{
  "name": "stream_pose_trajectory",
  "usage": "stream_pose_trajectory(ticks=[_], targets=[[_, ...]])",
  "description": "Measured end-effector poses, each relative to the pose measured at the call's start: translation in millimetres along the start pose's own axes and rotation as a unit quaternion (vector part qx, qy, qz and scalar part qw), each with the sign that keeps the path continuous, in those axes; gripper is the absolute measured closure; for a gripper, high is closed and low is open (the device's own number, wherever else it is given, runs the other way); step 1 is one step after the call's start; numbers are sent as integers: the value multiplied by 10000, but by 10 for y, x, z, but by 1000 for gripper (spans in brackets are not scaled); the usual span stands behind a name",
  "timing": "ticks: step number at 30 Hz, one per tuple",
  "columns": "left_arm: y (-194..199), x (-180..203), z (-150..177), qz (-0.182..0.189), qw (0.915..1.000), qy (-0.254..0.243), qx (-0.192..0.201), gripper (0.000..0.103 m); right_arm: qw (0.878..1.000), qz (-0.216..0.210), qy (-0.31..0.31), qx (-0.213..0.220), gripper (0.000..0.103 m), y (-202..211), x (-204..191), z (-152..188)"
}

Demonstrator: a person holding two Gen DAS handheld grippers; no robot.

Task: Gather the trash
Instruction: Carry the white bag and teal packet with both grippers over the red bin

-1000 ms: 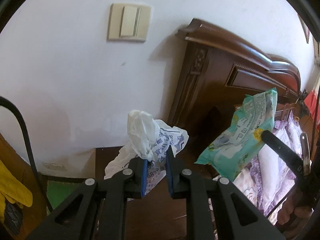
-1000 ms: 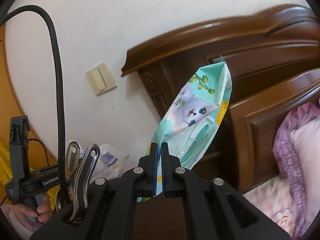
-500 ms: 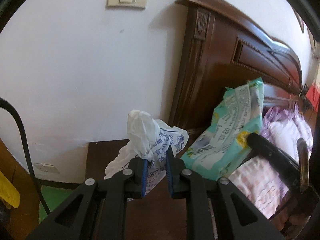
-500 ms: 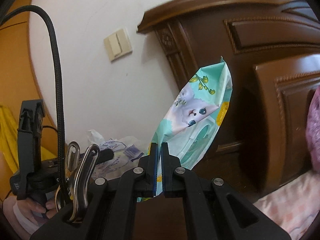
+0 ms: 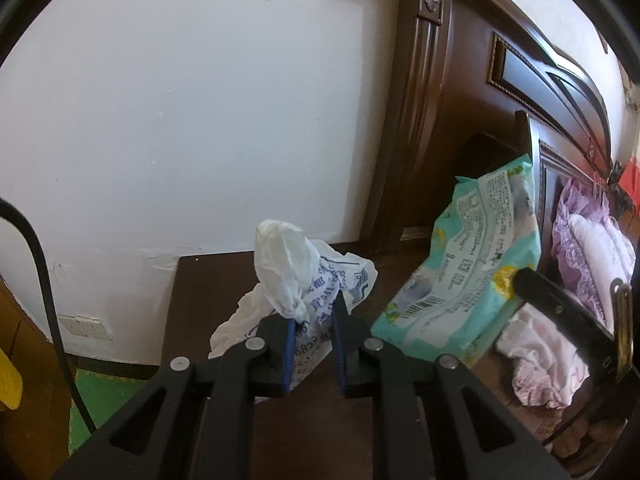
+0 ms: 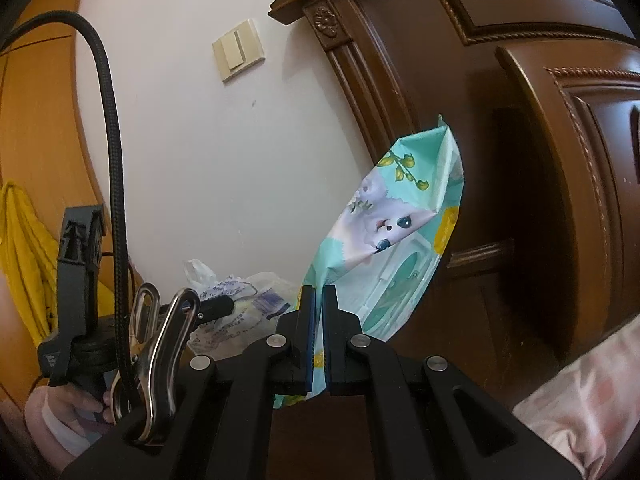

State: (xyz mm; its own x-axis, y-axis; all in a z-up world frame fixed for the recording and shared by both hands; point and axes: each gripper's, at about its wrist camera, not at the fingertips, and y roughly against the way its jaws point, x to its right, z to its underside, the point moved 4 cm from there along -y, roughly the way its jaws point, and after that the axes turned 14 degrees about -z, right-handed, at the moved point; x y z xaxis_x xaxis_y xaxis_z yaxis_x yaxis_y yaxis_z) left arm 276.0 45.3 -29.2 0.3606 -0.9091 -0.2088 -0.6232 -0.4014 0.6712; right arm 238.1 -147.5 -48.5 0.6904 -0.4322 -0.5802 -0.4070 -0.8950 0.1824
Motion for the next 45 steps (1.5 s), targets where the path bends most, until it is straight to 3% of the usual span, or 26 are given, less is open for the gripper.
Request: stream_pose_trajectory(ticks=[8,14,25,45], targets=[[164,-252,161,138,9998,119,-97,87,10000,93,22,-15,99,-20,-271,176],[407,-477,164,20,9997,191,172,87,9999,80,107,79,99,14,-588,300],[751,-1023,325,-317,9981,397,349,87,9993,-249,277,99,99,-95,-1155,403],[1093,-2182,1008,-956,9911,927,96,87,9938,-966,488,-270,99,-505,-1979,773]])
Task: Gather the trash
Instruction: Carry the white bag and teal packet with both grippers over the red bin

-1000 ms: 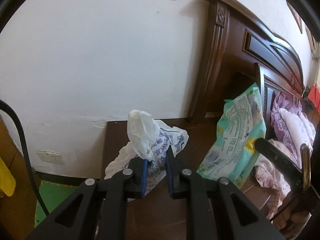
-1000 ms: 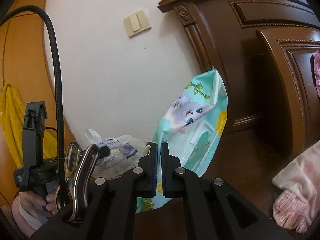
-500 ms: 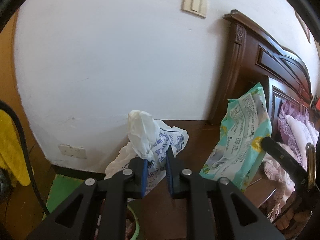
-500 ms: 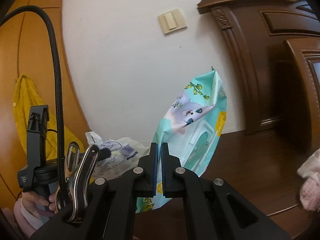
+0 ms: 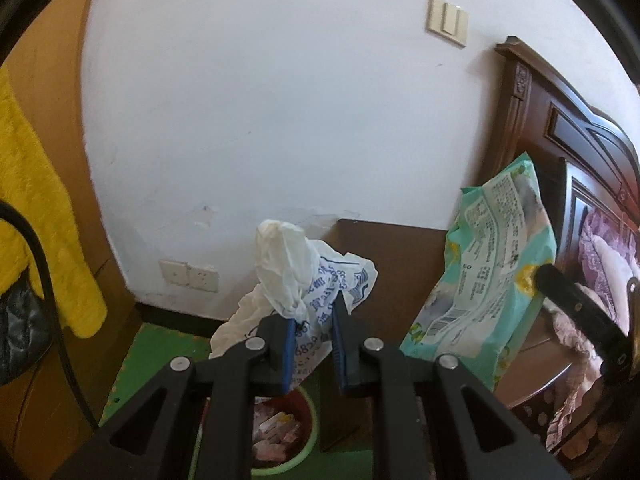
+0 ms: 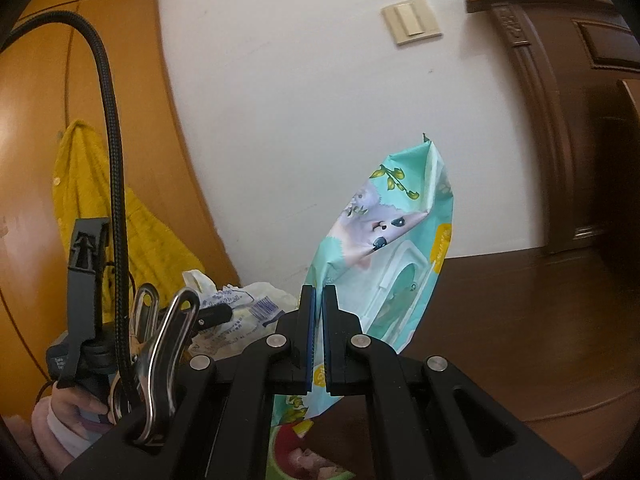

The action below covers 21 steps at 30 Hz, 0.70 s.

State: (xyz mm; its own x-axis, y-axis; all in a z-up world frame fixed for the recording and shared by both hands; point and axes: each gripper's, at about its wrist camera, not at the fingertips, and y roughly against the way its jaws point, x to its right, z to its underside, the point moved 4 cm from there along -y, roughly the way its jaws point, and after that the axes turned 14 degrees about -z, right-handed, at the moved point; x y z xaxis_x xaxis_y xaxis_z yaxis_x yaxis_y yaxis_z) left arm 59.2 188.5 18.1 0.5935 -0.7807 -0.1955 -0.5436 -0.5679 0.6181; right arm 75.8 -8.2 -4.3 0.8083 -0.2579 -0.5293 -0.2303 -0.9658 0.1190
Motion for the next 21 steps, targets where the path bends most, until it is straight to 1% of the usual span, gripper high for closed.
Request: stream_pose_trajectory(ticks=[5,11,21], targets=[[-5,-302,164,-137,9998,94,-97,87,9998,-134,57,-115,99,-145,-160,80],[-21,-578,344,-254,9993,158,-217,87,9992,-284,127,-236,99,-312,-321,174],[-202,-932,751,-381,9970,210,-639,87,9968,-482,328,-546,99,-636,-590,406]])
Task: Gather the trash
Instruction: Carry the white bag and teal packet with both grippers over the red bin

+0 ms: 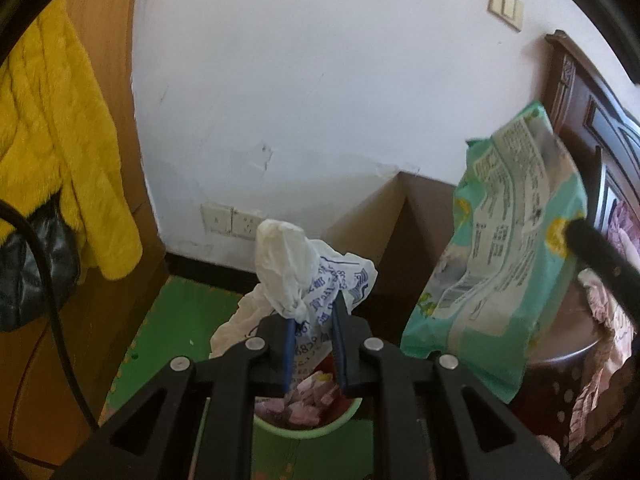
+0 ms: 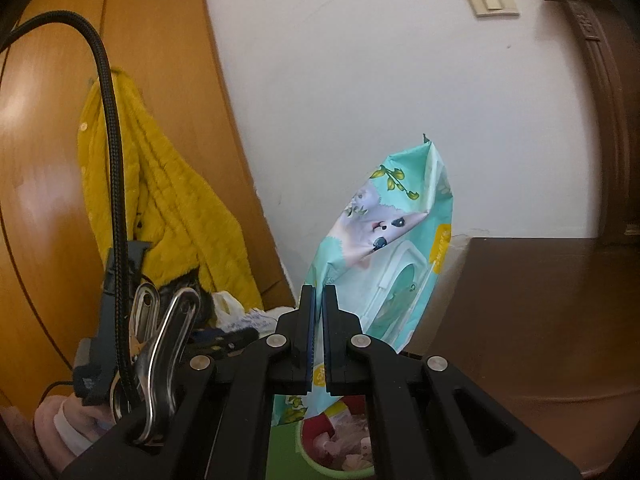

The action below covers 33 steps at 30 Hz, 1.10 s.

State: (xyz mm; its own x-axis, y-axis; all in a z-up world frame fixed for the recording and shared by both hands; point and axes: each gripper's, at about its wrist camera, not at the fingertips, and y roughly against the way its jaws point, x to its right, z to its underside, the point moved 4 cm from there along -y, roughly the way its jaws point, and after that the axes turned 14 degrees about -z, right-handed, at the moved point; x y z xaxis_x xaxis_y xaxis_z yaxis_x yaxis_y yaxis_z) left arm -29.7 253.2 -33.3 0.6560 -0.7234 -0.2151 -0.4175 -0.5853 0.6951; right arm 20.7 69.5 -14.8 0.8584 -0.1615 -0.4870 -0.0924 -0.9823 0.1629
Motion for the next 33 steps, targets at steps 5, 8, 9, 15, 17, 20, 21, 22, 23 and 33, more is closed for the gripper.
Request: stream_pose_trajectory(ticks=[5,8,9,15,17,20,21,22,23,33], targets=[[-207,-134,189,-1,9996,20,-265,87,9998,-89,99,-163,99,-220,-104,85],[-324,-219,285,-43,9992,16,-392,87,9994,-152,149,-272,99,-370,-169,154],[-367,-257,327,-52,9990,25,-442,87,9993,-170,155,-297,99,-405,-177,174],[-593,-420,524,-187,9979,12,-625,87,9979,-290,271,-518,99,-704,-287,303],[-671,-461,599,-199,9972,11,-716,87,9972,-332,312,-600,99,-800,-313,360],[-840,-531,749,-236,9953,36,-936,87,9960,-367,330,-745,99,-937,-333,453],[-886,-549,796,-221,9947,57,-1003,87,9956,-375,334,-794,99,-971,-344,483],[-925,-563,831,-203,9943,76,-1046,87,9951,-375,349,-849,99,-1011,-354,511],[-991,-578,890,-191,9935,76,-1120,87,9944,-359,384,-918,99,-1059,-365,551],[-1394,-493,1257,320,9898,172,-1378,87,9910,-314,434,-1228,99,-1281,-356,770]])
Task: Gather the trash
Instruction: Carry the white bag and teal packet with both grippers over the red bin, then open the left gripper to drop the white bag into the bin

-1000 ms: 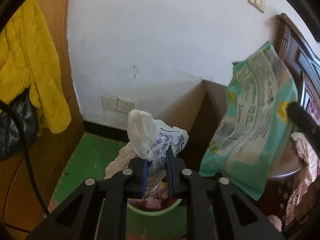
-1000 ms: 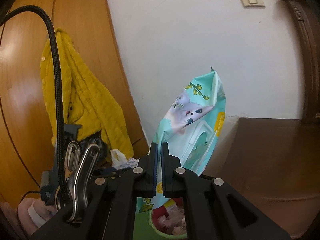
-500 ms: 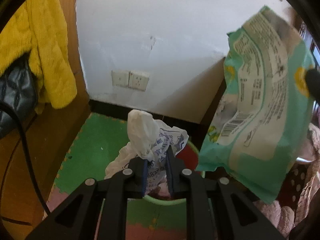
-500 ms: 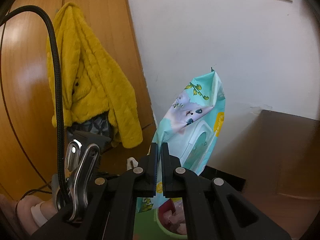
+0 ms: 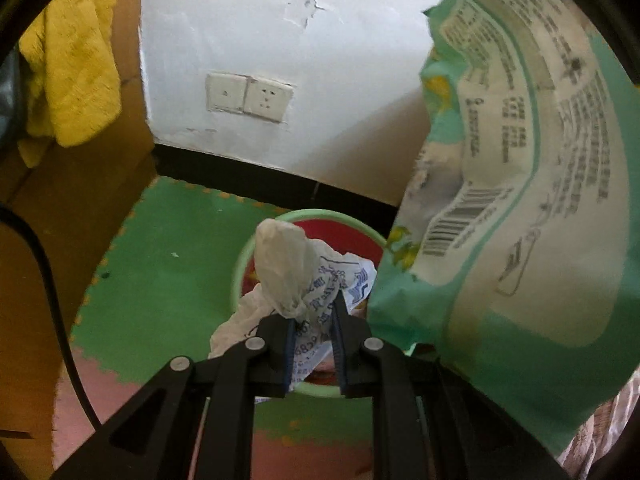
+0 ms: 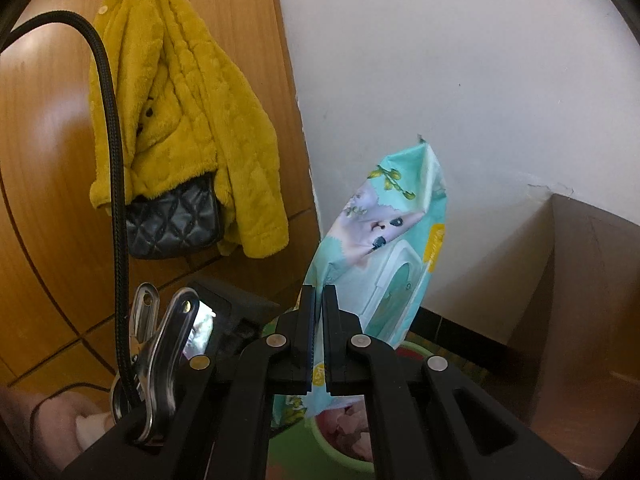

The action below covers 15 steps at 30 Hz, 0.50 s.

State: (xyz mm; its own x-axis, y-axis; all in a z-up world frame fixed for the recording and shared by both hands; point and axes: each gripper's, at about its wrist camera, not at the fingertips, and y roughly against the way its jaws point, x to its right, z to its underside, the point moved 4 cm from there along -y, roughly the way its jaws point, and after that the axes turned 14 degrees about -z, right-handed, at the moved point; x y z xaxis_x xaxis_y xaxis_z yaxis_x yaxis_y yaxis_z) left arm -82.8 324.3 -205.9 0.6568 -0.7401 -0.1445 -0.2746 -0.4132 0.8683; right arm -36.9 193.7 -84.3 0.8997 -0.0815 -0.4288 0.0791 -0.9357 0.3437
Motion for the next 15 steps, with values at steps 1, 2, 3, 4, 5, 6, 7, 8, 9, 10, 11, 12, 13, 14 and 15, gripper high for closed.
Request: stream_pose_trajectory(ticks=[1,2,3,4,5,6,7,8,9,10,11,12,13,14,15], targets=[[-29,17,10,68,10000,5,16,87,10000,21,7,-14,99,-24,3,9],[-64,35,19,123,9999,-2,28,87,10000,30,8,-22,99,-37,0,17],[-90,64,32,158,9999,-34,40,87,10000,38,7,-38,99,-60,-2,24],[-121,99,45,217,9997,-85,87,87,10000,53,12,-50,99,-78,-3,31],[-144,124,53,277,9995,-114,133,87,9999,101,35,-73,99,-99,0,42],[-175,156,68,330,9992,-137,159,87,9998,143,51,-89,99,-108,9,53],[-222,180,90,433,9989,-120,161,87,9997,196,69,-115,99,-127,21,70],[-256,200,94,495,9986,-102,153,87,9996,214,67,-141,99,-145,29,81],[-301,211,116,563,9983,-80,128,86,9996,233,56,-161,99,-158,42,96],[-350,221,138,613,9980,-68,104,85,9995,269,55,-178,99,-172,58,112],[-379,225,161,650,9978,-67,98,83,9992,327,75,-197,99,-187,78,134],[-406,227,202,664,9977,-99,94,81,9991,362,85,-213,99,-202,90,149],[-427,227,227,664,9977,-135,95,74,9990,382,79,-230,99,-215,98,163],[-450,221,247,660,9976,-164,105,68,9989,390,61,-258,99,-239,117,185],[-468,213,278,623,9978,-214,115,65,9988,403,50,-275,99,-255,131,200]])
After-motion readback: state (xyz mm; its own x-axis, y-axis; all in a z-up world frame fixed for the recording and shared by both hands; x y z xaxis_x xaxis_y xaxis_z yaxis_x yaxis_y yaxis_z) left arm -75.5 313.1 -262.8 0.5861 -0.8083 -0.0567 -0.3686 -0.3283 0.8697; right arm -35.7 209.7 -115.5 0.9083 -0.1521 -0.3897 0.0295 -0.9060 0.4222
